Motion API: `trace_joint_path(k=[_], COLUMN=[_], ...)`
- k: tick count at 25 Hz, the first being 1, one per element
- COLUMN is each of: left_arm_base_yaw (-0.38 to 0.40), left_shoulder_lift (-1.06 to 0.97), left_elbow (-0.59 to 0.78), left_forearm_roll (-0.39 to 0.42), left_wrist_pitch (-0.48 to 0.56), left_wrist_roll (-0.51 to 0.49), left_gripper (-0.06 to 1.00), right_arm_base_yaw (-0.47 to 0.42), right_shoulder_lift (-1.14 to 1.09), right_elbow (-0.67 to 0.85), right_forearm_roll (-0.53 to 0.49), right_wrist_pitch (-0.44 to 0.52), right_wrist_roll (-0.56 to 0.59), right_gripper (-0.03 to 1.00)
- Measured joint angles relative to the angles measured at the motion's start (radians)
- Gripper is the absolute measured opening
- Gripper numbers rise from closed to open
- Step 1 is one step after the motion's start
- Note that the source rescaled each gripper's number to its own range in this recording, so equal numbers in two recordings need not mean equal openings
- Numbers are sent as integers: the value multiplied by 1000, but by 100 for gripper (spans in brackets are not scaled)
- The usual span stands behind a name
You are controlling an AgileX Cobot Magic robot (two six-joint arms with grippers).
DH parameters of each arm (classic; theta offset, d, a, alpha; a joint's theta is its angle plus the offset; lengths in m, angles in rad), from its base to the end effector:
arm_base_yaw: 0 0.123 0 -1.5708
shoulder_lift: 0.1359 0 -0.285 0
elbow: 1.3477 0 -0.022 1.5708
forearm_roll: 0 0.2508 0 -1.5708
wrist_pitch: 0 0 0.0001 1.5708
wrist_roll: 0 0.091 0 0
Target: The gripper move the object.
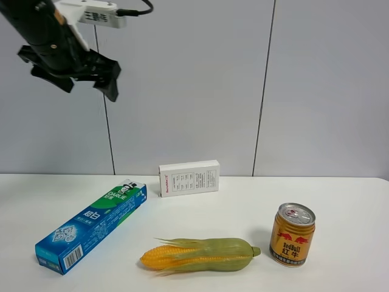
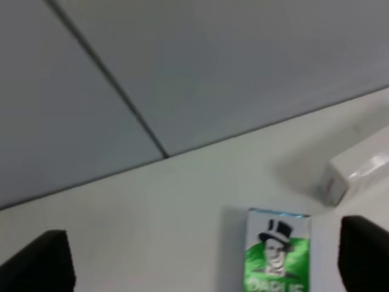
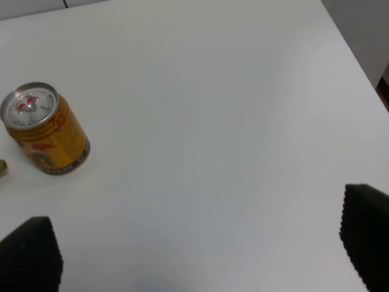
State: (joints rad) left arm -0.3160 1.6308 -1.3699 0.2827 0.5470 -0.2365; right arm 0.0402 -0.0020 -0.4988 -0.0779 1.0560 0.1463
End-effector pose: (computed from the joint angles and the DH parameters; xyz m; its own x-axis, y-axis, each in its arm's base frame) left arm 0.3605 -0.1039 0.3226 -0.6130 0.2074 -0.7623 0.2064 0.9735 0.0989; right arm -0.0047 -0.0064 0.2775 -0.4448 0.0896 -0.8911 0.0686 0.9955 0.0659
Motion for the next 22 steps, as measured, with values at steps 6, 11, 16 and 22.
trace_joint_path(k=[6, 11, 16, 22], left_arm_base_yaw=[194, 358, 468, 479], left_shoulder_lift=[-199, -442, -734, -1064], left_elbow=[237, 446, 626, 739], left_forearm_roll=[-28, -42, -88, -165], left_wrist_pitch=[-15, -23, -6, 184], left_wrist_roll=[53, 64, 70, 74], left_gripper=[66, 66, 66, 66], right_arm_base_yaw=[0, 0, 0, 0], right_shoulder_lift=[0, 0, 0, 0], right_elbow=[0, 0, 0, 0], right_forearm_roll=[0, 0, 0, 0], right_wrist_pitch=[0, 0, 0, 0], right_wrist_roll=[0, 0, 0, 0], right_gripper=[100, 100, 100, 100])
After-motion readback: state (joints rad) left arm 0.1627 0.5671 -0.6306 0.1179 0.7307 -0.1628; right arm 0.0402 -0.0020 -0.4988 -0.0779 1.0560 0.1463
